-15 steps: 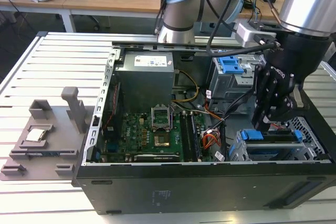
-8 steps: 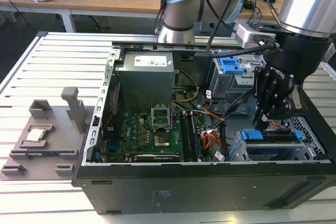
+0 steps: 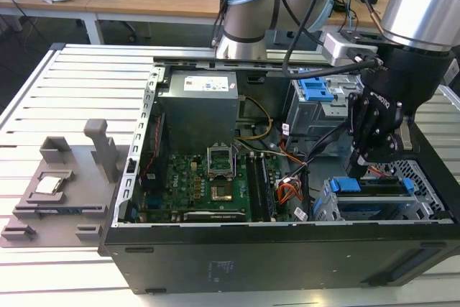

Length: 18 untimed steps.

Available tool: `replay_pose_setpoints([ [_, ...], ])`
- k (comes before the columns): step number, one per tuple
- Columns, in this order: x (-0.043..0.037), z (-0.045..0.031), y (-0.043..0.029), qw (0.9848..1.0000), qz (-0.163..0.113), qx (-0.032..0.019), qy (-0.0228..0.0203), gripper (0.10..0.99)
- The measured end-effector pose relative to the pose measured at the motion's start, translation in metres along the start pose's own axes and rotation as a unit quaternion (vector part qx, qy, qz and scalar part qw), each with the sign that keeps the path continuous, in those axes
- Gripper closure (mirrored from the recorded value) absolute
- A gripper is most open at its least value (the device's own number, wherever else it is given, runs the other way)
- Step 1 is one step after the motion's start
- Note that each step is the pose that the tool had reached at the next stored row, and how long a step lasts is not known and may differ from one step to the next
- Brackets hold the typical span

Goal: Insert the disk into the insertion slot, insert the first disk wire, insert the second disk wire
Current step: 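Insert the second disk wire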

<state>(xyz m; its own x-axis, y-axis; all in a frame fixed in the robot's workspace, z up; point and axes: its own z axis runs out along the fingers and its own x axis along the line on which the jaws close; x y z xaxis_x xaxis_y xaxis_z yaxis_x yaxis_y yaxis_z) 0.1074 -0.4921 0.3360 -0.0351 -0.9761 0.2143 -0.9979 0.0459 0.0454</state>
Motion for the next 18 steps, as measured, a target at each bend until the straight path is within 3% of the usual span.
replay_pose_setpoints([
  [4, 0.0009, -0.0106, 0.0005, 1.0, 0.0, 0.0001, 0.0008, 0.98],
  [7, 0.0011, -0.0121, -0.0022, 1.0, 0.0, 0.0, 0.0009, 0.98],
  [8, 0.0028, -0.02, -0.0024, 1.0, 0.0, 0.0, 0.0008, 0.98],
  [10, 0.0041, -0.0261, -0.0027, 1.0, 0.0, 0.0, 0.0009, 0.98],
  [14, 0.0096, -0.0257, -0.0113, 1.0, -0.001, -0.0042, 0.001, 0.98],
  [15, 0.0128, -0.0248, -0.0144, 1.0, -0.001, -0.0064, 0.001, 0.98],
  [16, 0.0213, -0.0217, -0.0171, 1.0, -0.002, -0.0086, 0.0008, 0.98],
  [18, 0.025, -0.0192, -0.0178, 1.0, -0.002, -0.0094, 0.0008, 0.98],
])
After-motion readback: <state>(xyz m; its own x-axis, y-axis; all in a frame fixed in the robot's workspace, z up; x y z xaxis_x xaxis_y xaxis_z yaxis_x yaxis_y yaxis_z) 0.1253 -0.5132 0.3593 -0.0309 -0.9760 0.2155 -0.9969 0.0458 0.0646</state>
